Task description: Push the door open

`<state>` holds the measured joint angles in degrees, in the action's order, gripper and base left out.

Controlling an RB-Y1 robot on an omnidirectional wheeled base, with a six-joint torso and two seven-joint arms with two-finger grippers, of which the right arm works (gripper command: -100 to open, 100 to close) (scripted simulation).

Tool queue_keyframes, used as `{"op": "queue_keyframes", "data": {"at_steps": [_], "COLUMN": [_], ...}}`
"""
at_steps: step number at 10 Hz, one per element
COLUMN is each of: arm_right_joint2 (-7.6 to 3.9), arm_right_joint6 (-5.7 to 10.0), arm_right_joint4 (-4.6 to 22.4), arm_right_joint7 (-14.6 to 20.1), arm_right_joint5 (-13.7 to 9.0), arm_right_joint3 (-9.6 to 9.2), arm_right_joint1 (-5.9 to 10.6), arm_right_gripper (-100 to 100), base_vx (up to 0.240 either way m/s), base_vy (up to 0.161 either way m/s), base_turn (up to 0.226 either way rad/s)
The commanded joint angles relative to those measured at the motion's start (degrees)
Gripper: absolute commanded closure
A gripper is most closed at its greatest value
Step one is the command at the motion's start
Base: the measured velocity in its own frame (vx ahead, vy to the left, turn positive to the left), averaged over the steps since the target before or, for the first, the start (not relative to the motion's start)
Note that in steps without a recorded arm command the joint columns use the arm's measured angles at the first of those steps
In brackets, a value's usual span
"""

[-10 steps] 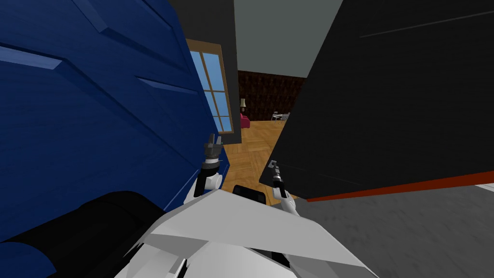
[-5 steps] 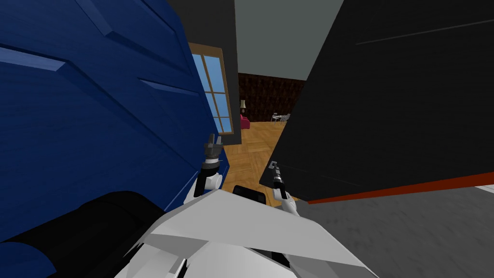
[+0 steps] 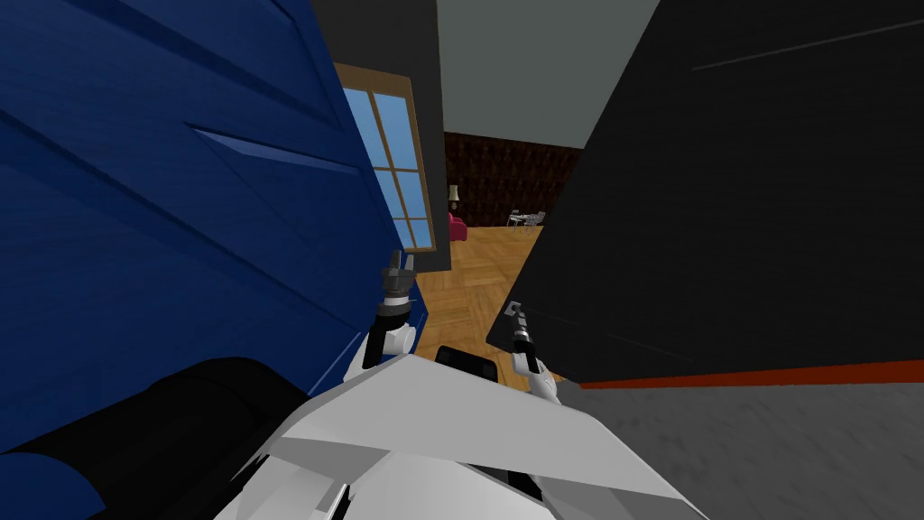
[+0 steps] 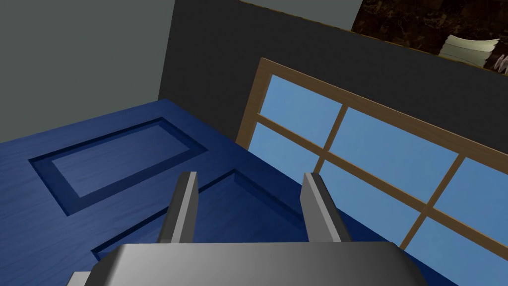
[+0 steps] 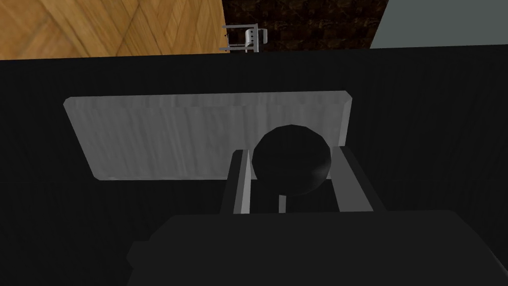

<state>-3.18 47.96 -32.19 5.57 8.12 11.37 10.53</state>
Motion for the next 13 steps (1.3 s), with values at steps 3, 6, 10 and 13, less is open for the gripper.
{"op": "queue_keyframes", "data": {"at_steps": [3, 6, 10, 13], "arm_right_joint2": [-1.49, -1.79, -2.37, -1.19], "arm_right_joint6": [-0.14, -0.22, -0.43, -2.04], "arm_right_joint4": [0.4, 0.4, 0.4, -2.1], "arm_right_joint7": [-0.8, -1.1, -1.9, -3.6], "arm_right_joint5": [-1.6, -2.2, -3.7, -3.5], "arm_right_joint3": [2.32, 3.14, 5.17, 5.07], "arm_right_joint1": [0.49, 0.45, 0.33, -0.29], "arm_right_gripper": [100, 100, 100, -100], "base_vx": [0.184, 0.152, 0.117, 0.045], "base_vy": [0.044, 0.036, 0.03, 0.028], "base_turn": [-0.055, -0.033, -0.045, -0.094]}}
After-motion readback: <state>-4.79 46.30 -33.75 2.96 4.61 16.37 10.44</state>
